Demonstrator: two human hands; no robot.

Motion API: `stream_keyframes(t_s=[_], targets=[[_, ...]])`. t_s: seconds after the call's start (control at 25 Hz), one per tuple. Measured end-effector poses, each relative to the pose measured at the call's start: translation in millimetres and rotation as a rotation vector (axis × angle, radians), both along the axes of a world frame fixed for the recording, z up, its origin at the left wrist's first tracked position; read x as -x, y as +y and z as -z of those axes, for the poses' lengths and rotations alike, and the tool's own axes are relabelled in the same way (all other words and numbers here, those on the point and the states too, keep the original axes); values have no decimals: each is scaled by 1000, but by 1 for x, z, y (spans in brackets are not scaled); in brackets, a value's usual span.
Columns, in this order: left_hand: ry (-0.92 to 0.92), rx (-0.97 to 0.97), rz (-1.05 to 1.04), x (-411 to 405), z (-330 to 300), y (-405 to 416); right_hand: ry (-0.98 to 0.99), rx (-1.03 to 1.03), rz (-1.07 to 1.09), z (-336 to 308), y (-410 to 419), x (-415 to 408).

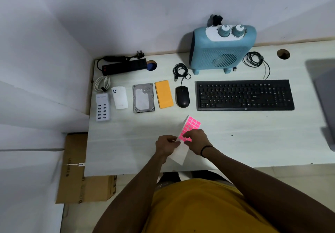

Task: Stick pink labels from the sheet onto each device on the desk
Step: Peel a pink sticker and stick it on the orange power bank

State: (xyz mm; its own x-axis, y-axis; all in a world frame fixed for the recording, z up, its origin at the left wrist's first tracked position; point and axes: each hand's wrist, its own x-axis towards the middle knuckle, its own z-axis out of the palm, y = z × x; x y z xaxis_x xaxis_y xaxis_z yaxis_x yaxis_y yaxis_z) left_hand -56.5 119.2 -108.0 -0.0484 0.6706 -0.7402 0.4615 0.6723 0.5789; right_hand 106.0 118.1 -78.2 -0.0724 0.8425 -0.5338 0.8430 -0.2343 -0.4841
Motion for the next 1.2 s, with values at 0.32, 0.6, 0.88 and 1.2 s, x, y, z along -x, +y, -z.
stream_keyframes(t_s=[0.32,0.6,0.88,1.2], targets=[[-334,110,-161,-11,-16,7,48,-115,176,-15,7,-3],[-334,104,-146,-13,-13,3,89,-109,221,-15,5,-9],[-224,96,-137,-16,-6,7,88,-51,299,-12,6,-12],[85,-7,121,0,-1,15,104,-9,370,-12,19,-19]])
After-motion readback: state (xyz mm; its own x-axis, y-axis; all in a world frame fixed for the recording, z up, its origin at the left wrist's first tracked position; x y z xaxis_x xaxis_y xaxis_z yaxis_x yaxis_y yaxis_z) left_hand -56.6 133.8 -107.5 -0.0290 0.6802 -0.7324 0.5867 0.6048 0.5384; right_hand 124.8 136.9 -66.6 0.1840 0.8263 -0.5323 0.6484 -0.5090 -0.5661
